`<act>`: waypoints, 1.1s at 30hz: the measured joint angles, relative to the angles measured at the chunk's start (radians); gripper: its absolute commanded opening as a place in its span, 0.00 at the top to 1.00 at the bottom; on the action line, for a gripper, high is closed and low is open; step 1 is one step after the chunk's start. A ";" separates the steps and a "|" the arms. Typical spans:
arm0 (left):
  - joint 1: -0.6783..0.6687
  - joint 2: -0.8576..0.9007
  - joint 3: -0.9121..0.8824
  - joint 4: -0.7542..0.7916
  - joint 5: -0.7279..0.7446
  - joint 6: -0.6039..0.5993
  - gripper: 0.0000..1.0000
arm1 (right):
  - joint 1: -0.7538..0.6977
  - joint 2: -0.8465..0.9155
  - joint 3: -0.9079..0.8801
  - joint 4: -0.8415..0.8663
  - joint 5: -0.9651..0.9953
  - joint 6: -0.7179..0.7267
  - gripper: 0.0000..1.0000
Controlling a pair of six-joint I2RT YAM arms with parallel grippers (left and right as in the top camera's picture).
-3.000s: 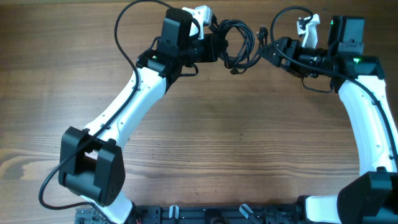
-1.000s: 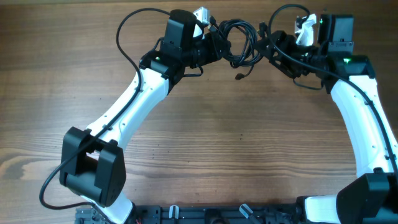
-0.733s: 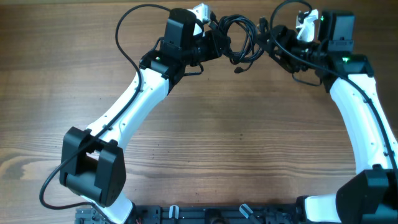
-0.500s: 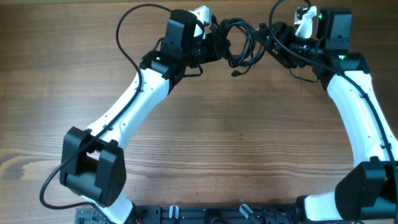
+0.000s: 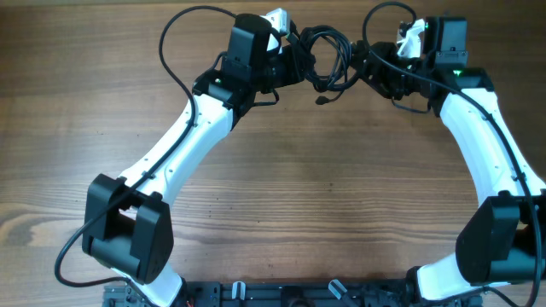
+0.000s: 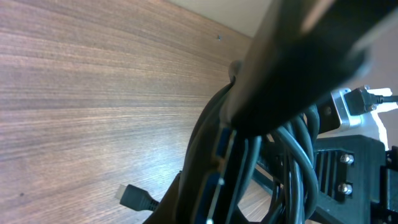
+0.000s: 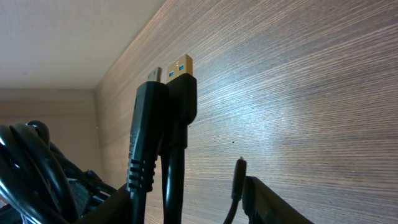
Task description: Untangle cables
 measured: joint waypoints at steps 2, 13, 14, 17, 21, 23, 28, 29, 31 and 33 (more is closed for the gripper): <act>0.000 0.000 0.000 0.008 0.011 -0.031 0.96 | 0.004 0.000 0.000 0.001 0.002 -0.001 0.59; 0.002 0.000 -0.016 0.252 0.140 -0.192 0.96 | 0.034 0.000 0.013 -0.010 0.026 -0.003 0.96; 0.003 0.000 -0.022 0.301 0.140 -0.200 0.96 | 0.034 0.000 0.016 -0.013 0.021 0.000 0.96; -0.001 0.002 -0.034 0.415 0.145 -0.251 0.96 | 0.034 0.000 0.027 -0.024 0.010 0.005 0.96; -0.003 0.005 -0.042 0.536 0.170 -0.385 0.96 | 0.034 0.000 0.043 -0.005 -0.008 0.016 0.96; -0.002 0.010 -0.043 0.592 0.190 -0.461 0.96 | 0.034 0.000 0.047 0.013 -0.015 0.025 0.96; 0.021 0.026 -0.049 0.705 0.255 -0.635 0.96 | 0.028 0.037 0.055 0.110 -0.091 0.072 0.96; 0.030 0.031 -0.051 0.730 0.270 -0.674 0.96 | 0.029 0.051 0.058 0.138 -0.116 0.087 0.96; 0.045 0.039 -0.056 0.774 0.288 -0.721 0.96 | 0.029 0.082 0.061 0.203 -0.176 0.126 0.96; 0.059 0.047 -0.060 0.815 0.301 -0.758 0.96 | 0.029 0.111 0.065 0.253 -0.242 0.164 0.96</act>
